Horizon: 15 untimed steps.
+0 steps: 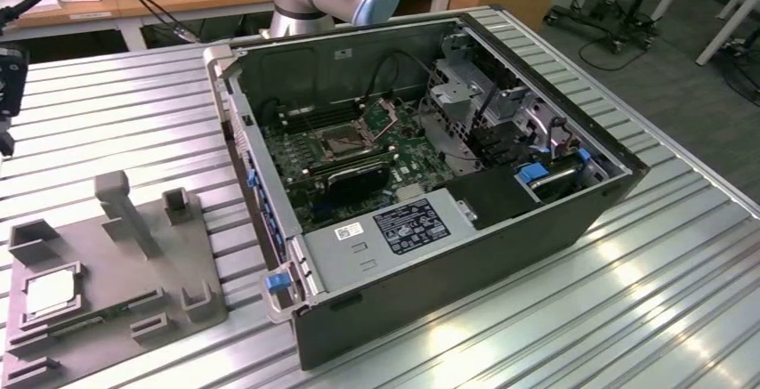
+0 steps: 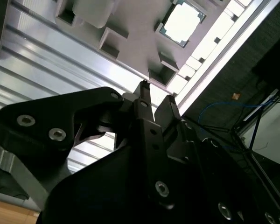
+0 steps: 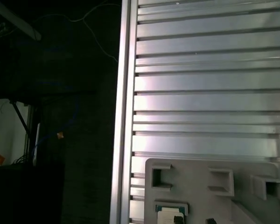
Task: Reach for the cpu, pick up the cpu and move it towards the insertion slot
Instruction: 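Reach for the cpu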
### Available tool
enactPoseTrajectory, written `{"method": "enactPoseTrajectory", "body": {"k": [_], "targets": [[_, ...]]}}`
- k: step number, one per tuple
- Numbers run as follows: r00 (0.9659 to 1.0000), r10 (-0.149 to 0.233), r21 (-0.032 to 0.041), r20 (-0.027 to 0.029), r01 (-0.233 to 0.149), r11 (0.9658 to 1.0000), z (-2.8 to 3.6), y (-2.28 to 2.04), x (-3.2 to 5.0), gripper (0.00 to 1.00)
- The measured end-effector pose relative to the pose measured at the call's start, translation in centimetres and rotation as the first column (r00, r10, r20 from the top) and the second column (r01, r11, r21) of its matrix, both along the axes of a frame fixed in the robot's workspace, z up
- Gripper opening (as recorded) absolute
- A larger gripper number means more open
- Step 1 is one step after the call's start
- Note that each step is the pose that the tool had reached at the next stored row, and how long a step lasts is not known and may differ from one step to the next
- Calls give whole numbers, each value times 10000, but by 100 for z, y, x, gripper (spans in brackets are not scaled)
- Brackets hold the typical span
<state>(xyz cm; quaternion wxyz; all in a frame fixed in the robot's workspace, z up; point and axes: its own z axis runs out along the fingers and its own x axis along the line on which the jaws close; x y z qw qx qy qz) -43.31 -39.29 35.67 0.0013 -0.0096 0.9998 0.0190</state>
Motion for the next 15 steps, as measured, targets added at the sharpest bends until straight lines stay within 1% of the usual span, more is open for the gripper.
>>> {"method": "enactPoseTrajectory", "body": {"k": [1,4,5,7,10,13,15], "targets": [[10000,0,1,1,0,10000,-9,-3,-17,31],[10000,7,2,3,-7,10000,-44,-16,-126,33],[10000,9,1,1,-9,10000,-56,-19,-165,39],[10000,12,1,1,-12,10000,-90,-22,-216,39],[10000,13,1,2,-13,10000,-140,-26,-252,39],[10000,16,1,1,-16,10000,-153,-29,-259,40],[10000,15,1,1,-15,10000,-153,-28,-259,52]]}}
